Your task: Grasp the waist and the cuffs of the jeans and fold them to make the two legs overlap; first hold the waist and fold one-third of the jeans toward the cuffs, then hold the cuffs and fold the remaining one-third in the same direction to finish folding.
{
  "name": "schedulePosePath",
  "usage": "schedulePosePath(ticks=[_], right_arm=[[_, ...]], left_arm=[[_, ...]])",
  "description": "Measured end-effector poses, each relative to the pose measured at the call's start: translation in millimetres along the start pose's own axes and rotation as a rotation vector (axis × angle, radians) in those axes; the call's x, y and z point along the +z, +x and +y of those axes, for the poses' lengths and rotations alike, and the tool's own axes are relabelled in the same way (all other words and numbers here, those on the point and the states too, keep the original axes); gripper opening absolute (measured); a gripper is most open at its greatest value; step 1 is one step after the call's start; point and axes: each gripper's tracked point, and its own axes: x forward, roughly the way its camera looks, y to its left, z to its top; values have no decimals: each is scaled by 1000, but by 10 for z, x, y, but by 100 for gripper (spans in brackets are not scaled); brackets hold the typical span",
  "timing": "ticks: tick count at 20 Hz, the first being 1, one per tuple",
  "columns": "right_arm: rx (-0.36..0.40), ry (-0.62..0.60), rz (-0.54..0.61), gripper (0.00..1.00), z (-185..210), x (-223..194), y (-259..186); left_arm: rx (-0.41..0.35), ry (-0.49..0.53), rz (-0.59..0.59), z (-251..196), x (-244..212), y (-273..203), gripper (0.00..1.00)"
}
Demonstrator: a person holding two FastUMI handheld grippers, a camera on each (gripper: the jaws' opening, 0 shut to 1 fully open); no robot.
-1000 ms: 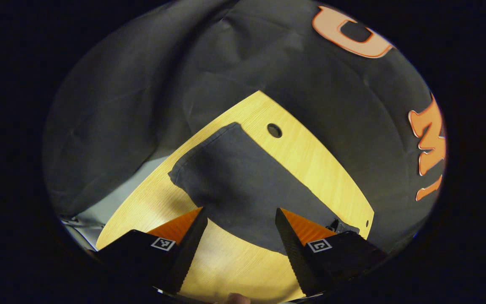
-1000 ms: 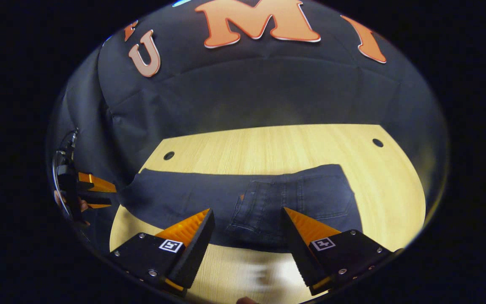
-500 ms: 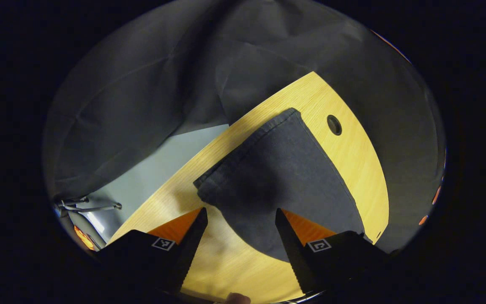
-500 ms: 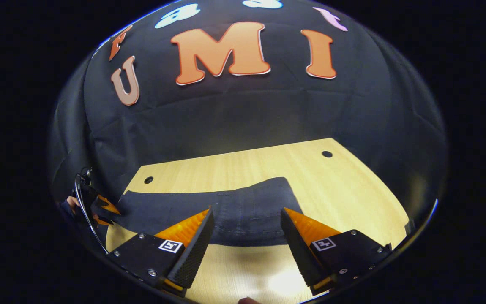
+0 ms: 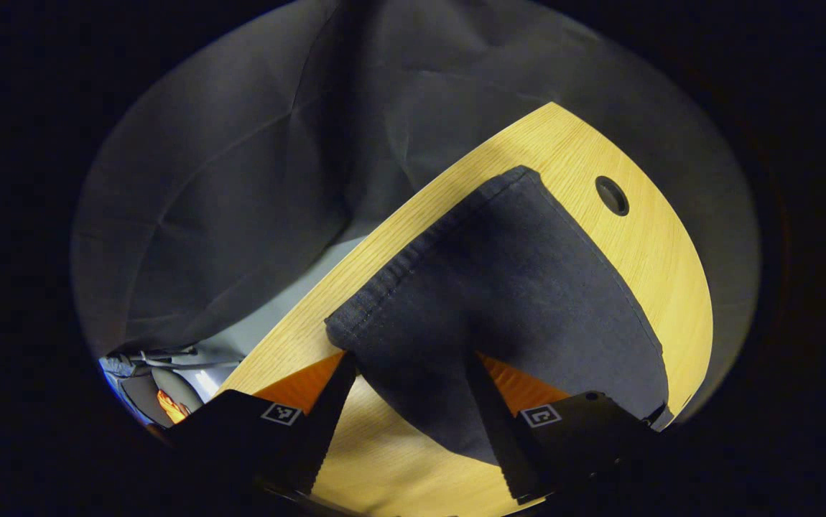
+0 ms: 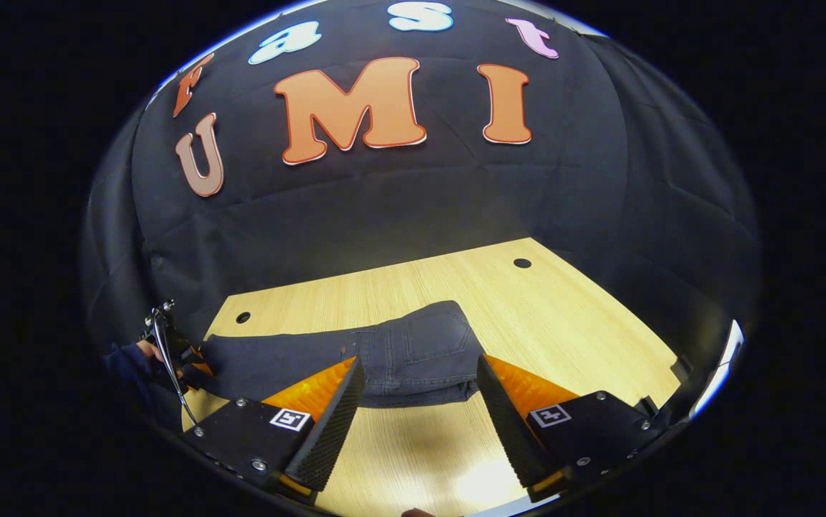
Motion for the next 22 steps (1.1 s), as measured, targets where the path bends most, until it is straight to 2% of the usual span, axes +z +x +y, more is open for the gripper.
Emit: schedulePosePath(ticks=[2, 3, 5, 6, 8, 10, 16, 22], right_arm=[[2, -6, 8, 96, -43, -9, -37], [5, -7, 2, 95, -61, 14, -47], [14, -12, -1, 95, -112, 24, -54], [21, -18, 0, 95, -133, 26, -49], [33, -37, 3, 95, -185, 48, -5], [60, -47, 7, 95, -183, 99, 41], [119, -72, -37, 95, -216, 352, 182], [136, -70, -62, 98, -381, 488, 299]], left_arm=[[-58, 54, -66, -129, 46, 36, 81], [-113, 58, -97, -235, 77, 66, 57], [-159, 89, -110, -253, 33, 51, 10], [-188, 66, -112, -247, 39, 20, 10], [-255, 45, -148, -336, 109, -155, 2], [-309, 47, -209, -388, 179, -361, 2], [-385, 61, -347, -219, 321, -1030, 2], [-474, 131, -452, -175, 380, -1849, 2]])
